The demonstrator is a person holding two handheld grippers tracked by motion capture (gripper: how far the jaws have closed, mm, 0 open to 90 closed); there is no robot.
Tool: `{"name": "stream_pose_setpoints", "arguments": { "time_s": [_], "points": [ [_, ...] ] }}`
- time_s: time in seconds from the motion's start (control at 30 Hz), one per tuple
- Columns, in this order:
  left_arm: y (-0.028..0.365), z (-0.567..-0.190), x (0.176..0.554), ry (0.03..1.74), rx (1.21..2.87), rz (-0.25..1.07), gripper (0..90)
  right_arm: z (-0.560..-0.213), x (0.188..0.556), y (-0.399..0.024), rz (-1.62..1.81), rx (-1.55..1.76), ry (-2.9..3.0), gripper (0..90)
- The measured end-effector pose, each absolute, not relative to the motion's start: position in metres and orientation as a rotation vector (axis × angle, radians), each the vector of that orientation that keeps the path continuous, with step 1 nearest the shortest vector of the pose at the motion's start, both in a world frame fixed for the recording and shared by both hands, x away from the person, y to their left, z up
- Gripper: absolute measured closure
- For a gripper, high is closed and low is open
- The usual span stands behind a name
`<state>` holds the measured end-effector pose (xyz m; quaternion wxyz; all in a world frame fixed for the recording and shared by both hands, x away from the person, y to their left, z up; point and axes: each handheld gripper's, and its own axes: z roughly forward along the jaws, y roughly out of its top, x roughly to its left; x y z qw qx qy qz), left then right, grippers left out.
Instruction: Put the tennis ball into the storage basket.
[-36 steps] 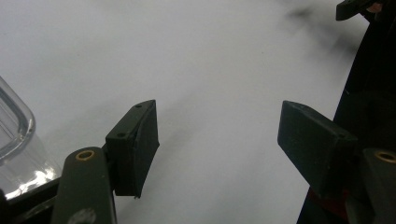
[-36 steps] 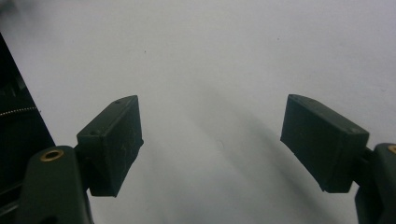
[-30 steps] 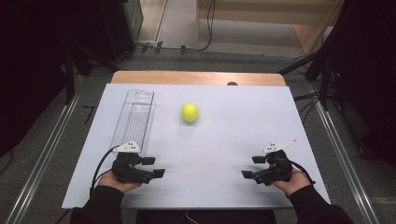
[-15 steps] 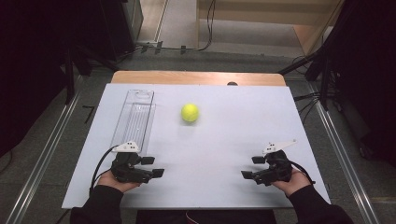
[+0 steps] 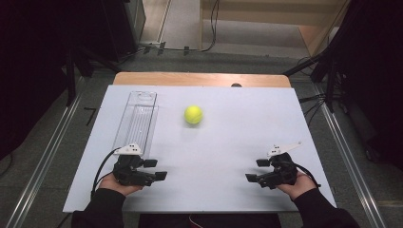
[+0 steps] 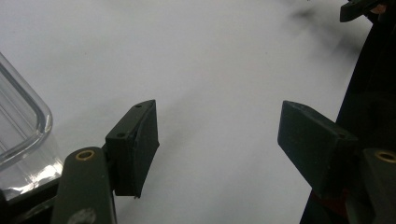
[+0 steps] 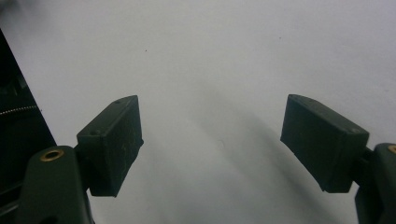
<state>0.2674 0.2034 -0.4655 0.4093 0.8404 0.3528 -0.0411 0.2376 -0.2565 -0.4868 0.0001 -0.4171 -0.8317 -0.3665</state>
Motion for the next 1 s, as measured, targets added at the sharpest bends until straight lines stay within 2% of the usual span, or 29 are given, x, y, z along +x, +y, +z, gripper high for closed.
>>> {"name": "stream_pose_setpoints", "arguments": {
  "time_s": [0.23,0.63,1.0],
  "points": [
    [0.203,-0.464,0.269,0.898,2.105,-0.099,29.1,-0.487,0.238,-0.256,-1.151,-1.317,-2.608,18.6],
    [0.195,-0.456,0.271,0.894,2.092,-0.092,20.1,-0.487,0.238,-0.256,-1.148,-1.307,-2.613,18.6],
    [0.182,-0.451,0.277,0.904,2.061,-0.108,19.9,-0.487,0.237,-0.255,-1.142,-1.306,-2.619,18.6]
  ]
}}
